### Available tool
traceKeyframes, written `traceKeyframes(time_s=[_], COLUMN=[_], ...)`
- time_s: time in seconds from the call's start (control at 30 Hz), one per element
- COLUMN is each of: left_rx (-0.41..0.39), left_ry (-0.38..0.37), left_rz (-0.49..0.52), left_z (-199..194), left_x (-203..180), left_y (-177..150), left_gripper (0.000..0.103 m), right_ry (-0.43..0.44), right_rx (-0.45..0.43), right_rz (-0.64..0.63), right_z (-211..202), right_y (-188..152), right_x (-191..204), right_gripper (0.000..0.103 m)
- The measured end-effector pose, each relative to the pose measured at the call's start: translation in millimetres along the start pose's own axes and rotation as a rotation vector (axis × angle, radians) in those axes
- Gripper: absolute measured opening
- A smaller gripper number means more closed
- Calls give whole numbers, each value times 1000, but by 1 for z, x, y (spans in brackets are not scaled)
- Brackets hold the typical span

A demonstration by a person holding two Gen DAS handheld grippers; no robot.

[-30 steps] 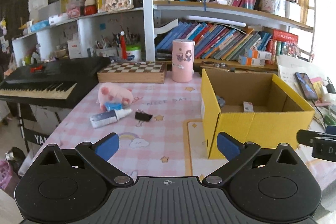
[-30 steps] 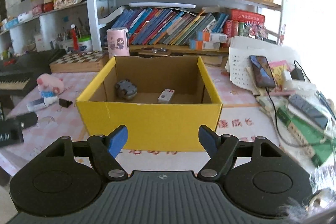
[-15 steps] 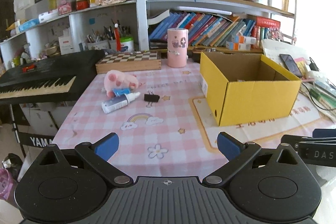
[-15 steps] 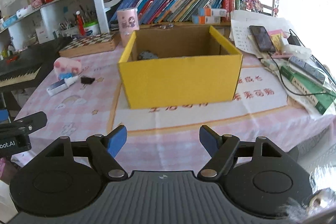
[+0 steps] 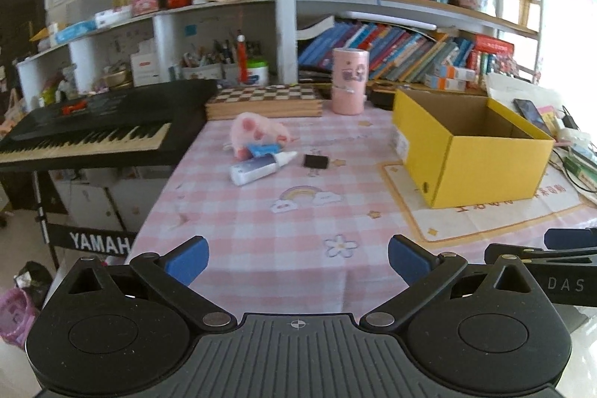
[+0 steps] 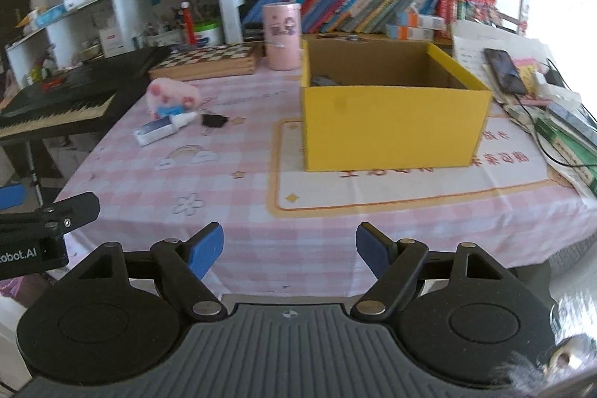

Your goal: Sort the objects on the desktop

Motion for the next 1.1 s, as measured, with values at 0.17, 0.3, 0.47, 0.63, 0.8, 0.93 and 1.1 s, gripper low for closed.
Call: traceKeyframes(time_s=[0.17,0.3,0.47,0.63,0.8,0.93,1.1], left_rx=[3,-1,-7,-4,7,24,35], left_ry=[27,51,71,82,84,82,83], left_rz=[-22,-35,-50,-68,-81,-84,-60], left_z=[-5,-8,-8,-6,1,11,29], left_x=[20,35,53,63,67,66,63], left_y=[-3,-4,-4,-4,-5,-5,-2], left_gripper=[103,103,103,103,103,103,103], right_ry=[38,73,97,105,110,115,123], right_rx=[14,7,-8,-4,-1,-3,10], right_rz=[-18,-53,-85,-94,-107,-123,-123], right_z=[5,8,11,16,23,29,49], right_y=[1,4,8,11,12,13,19], right_x=[21,41,61,70,74,75,74], right_gripper=[78,78,78,78,78,78,78])
Point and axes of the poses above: each gripper's, at about its wrist camera, not at the fingertips, and z roughly the way its jaws point, x to its left, y to its top, the point moved 1 cm from there along z, roughly the way its jaws point, and after that the axes turned 7 degrees about -x, right-handed, at the moved point
